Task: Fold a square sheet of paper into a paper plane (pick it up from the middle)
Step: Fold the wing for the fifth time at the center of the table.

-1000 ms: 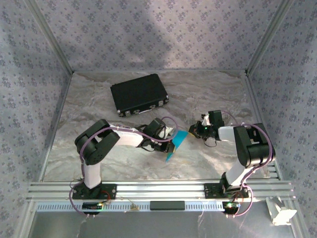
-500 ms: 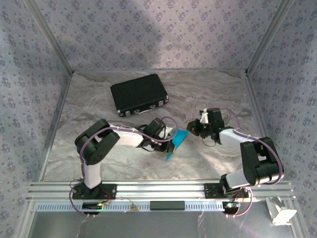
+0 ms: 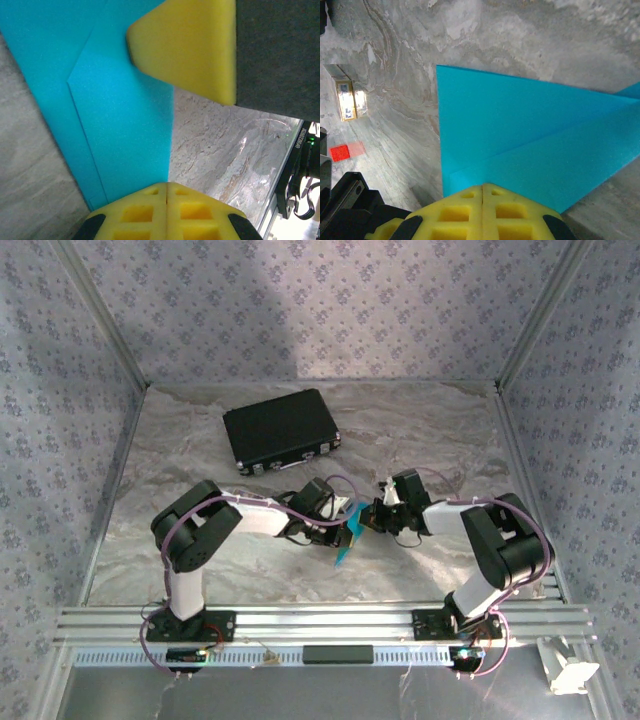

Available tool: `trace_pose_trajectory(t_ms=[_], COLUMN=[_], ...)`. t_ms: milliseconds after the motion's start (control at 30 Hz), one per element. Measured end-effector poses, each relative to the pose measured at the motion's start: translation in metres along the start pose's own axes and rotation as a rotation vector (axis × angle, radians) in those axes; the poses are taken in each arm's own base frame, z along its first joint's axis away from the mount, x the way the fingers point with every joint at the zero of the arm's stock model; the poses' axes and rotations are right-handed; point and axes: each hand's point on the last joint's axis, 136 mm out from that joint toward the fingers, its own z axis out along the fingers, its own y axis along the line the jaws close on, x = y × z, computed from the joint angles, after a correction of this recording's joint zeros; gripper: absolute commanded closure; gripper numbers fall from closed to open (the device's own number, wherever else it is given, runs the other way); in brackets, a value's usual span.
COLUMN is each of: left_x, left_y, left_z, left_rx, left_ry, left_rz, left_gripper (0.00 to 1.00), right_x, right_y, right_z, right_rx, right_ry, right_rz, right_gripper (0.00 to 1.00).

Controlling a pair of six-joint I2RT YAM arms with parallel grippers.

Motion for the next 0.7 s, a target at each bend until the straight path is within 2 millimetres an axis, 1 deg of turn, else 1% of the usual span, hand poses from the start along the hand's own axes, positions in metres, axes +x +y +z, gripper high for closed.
trace_pose_trajectory(t_ms=[67,233,300,467,567,633,700], left_x=[0.0,0.005,0.003,-0.008,-0.016,-0.016,-0.011], left_y=[0.0,0.001,-0.002,-0.015,-0.023,-0.022,-0.016], left_z=[-0.001,-0.01,-0.013,-0.016,-0.01,-0.002,0.004], left_rx=[-0.002,-0.024,-0.023,0.001,0.025,0.023,0.01], left_ry=[-0.004,-0.005,-0.014,-0.027,-0.025,-0.013,0.009], left_rz=[-0.006,-0.045,-0.05,-0.054,-0.048,-0.051,-0.061], left_gripper=[1.0,0.93,0.91,0.89,0.89,0.89,0.9], right_x=[0.0,0.0,0.0,0.0,0.0,0.0,0.0], right_y=[0.0,0.0,0.0,0.0,0.0,0.0,0.0], right_z=[0.0,0.0,0.0,0.0,0.001,0.001,0.001], right_rx=[-0.003,-0.007,-0.008,-0.01,-0.011,-0.012,-0.013], right_ry=[-0.003,-0.006,-0.007,-0.008,-0.009,-0.01,-0.011], right_rz=[-0.003,-0.006,-0.007,-0.008,-0.009,-0.01,-0.01], right_gripper=[1.0,1.0,1.0,1.0,1.0,1.0,1.0])
